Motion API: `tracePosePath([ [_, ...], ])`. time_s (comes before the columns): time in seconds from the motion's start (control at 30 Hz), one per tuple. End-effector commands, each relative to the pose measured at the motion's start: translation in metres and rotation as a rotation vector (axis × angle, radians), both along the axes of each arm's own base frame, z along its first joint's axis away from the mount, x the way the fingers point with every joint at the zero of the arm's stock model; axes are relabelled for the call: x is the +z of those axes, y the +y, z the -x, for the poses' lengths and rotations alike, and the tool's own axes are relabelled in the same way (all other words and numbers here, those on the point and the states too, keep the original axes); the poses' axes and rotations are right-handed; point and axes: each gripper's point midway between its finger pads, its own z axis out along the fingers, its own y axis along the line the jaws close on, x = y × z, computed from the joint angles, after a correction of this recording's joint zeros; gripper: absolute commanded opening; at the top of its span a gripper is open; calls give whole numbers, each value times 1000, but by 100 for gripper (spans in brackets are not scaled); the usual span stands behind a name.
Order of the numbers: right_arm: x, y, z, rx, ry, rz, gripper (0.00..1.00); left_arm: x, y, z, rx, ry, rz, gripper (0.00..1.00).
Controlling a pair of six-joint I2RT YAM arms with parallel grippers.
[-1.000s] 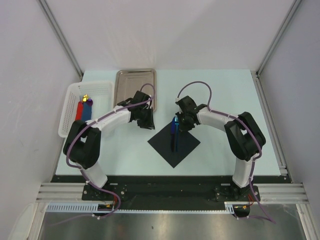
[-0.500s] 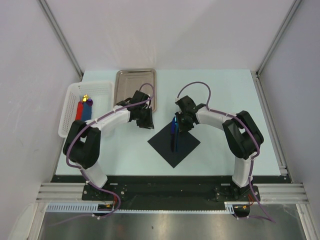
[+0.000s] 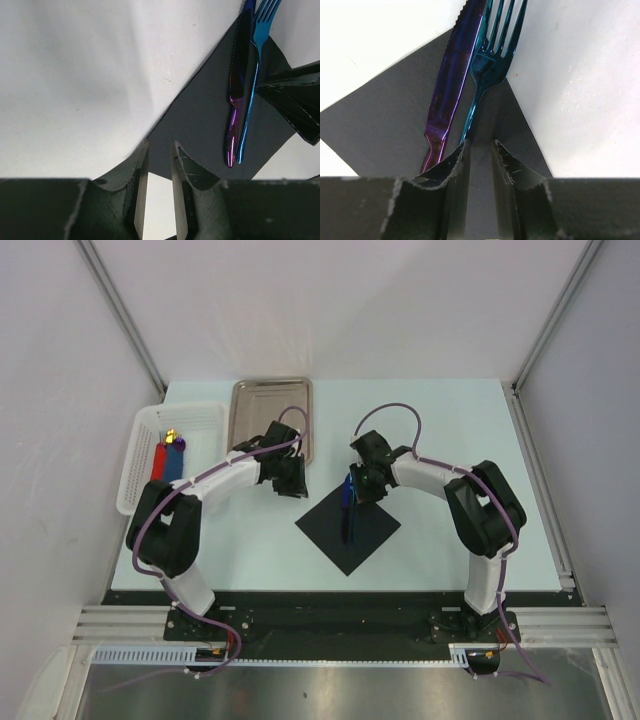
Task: Place the utensils on the paper napkin and roll it up
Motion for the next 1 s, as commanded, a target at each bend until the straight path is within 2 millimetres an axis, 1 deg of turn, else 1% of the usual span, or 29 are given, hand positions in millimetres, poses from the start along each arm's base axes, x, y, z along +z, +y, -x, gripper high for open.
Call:
tracePosePath([
  [0.0,-9,0,-4,-16,14,19,29,-1,0,-2,-2,2,11,29],
  [0.43,-13,-1,-2,-9,18,39,30,-3,-1,-2,-4,7,9,30],
  [0.53,-9,1,-3,-4,8,34,31,1,-1,-4,-9,-12,15,33],
  [0.57,-8,1,-4,-4,5,30,31,0,-1,-3,-14,-16,16,36],
  [0.6,-5,1,-5,1,1,27,31,6,-2,-5,-17,-36,25,38],
  [0.67,4,0,-7,9,-4,14,31,14,-4,-7,-36,-77,45,43],
  [0.7,12,2,-11,10,-16,-2,31,28,-5,-10,-50,-128,64,45],
  [0.73,18,0,-13,9,-20,-11,31,42,-9,-17,-64,-198,93,48],
  [0.77,32,-1,-16,11,-37,-40,32,47,-9,-15,-96,-235,98,52],
  [0.8,43,-1,-20,17,-56,-59,33,67,-10,-16,-118,-302,123,54],
  [0.83,53,-1,-21,26,-73,-77,33,76,-12,-19,-142,-350,131,58],
  [0.87,72,0,-23,36,-97,-125,35,82,-12,-17,-191,-387,125,64],
  [0.93,92,3,-19,71,-110,-204,37,98,-10,-14,-266,-469,115,65],
  [0.97,113,4,-17,90,-145,-255,38,106,-12,-9,-310,-501,127,65],
])
